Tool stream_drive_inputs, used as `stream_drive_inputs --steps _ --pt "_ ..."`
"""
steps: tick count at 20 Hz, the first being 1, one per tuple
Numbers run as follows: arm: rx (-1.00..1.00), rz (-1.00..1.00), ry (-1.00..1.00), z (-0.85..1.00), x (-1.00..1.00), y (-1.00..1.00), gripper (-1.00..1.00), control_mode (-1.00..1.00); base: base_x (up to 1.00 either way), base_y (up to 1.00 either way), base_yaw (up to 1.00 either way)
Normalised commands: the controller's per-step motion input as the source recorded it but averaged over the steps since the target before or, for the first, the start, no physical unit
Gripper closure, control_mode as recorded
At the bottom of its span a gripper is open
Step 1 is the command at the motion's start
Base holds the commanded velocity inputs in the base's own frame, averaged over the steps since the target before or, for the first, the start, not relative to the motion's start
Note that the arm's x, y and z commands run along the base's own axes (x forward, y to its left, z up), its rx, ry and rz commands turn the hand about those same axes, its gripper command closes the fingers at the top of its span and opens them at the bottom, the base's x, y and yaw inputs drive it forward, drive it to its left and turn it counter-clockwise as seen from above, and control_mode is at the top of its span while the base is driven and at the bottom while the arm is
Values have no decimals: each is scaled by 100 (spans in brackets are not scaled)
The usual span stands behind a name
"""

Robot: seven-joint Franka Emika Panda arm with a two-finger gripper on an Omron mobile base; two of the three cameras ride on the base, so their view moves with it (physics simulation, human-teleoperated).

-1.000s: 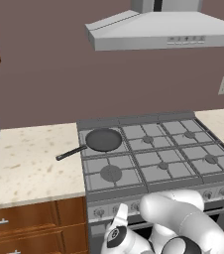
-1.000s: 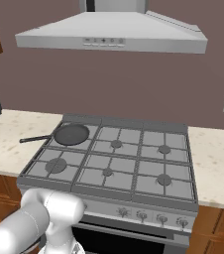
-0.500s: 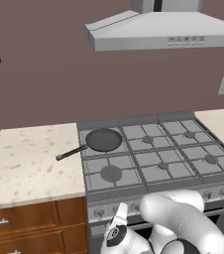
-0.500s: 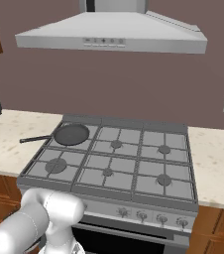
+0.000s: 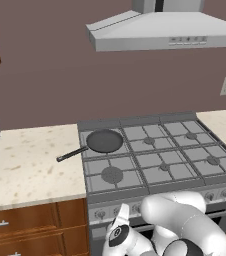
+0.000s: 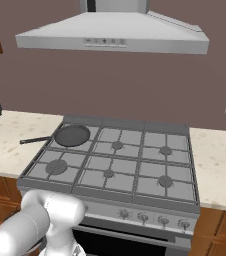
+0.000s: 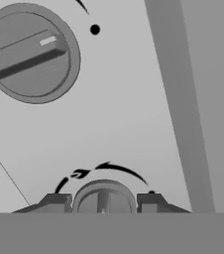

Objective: Turn off the rear left burner of the stove.

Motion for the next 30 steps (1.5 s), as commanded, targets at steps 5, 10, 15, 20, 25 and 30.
stream_drive_inputs --steps 5,10,15,20,25,30 --pt "10 0 -1 0 0 0 100 -100 0 0 0" --pt "18 -1 -4 0 0 4 100 -100 0 0 0" --pt "23 -6 -4 0 0 0 100 -100 0 0 0" --pt "25 -8 -2 0 0 0 100 -100 0 0 0" --pt "25 -8 -1 0 0 0 100 -100 0 0 0" --pt "25 -8 -5 0 0 0 100 -100 0 0 0"
